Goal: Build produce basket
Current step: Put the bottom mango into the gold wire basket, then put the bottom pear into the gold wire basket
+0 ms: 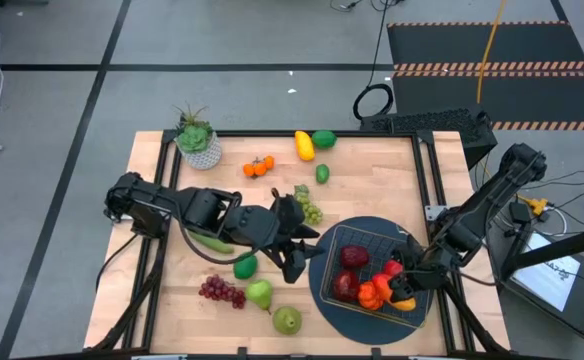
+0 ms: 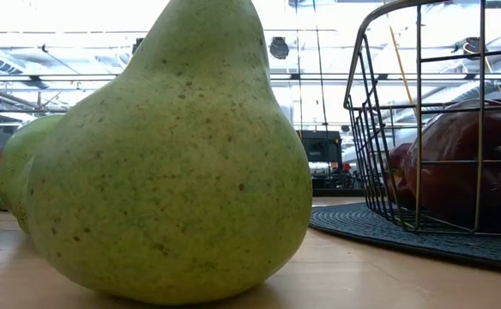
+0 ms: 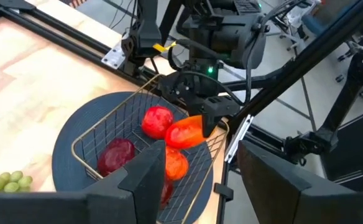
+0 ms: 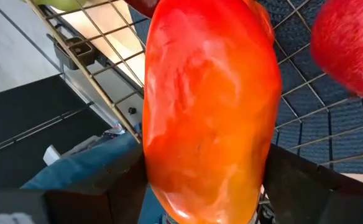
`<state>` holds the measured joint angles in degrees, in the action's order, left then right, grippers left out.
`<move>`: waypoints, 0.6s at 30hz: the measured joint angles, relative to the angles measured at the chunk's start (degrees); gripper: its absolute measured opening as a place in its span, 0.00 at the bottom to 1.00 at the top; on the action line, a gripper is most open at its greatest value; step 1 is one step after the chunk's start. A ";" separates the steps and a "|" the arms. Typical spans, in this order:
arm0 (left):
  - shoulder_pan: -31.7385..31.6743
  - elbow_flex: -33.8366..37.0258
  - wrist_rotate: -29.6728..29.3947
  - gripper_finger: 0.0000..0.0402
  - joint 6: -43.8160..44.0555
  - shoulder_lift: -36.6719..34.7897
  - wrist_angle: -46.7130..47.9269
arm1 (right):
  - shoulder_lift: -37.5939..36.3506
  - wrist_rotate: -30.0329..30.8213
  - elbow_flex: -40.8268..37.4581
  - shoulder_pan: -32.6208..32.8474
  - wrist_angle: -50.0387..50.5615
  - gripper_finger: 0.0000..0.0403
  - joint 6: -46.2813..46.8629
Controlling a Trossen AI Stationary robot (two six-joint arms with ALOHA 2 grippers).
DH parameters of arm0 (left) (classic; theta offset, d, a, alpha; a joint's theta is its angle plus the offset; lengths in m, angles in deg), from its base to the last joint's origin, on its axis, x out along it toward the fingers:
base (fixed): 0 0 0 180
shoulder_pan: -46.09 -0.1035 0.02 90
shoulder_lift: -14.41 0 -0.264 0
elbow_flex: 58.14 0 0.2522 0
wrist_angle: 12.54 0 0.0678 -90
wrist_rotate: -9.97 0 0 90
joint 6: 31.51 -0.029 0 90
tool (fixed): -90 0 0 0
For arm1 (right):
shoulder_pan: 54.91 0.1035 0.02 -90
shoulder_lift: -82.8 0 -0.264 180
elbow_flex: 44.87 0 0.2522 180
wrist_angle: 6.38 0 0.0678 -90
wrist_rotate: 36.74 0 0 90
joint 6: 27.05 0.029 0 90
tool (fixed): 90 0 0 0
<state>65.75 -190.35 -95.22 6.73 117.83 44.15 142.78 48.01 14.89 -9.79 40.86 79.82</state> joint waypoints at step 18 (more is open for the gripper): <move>0.72 0.00 3.22 0.50 -0.59 0.04 0.28 | -0.72 -1.83 0.00 -0.02 -8.39 0.76 -1.10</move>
<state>66.47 -190.35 -91.99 6.13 117.87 44.44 142.06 46.18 14.89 -9.81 32.47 78.72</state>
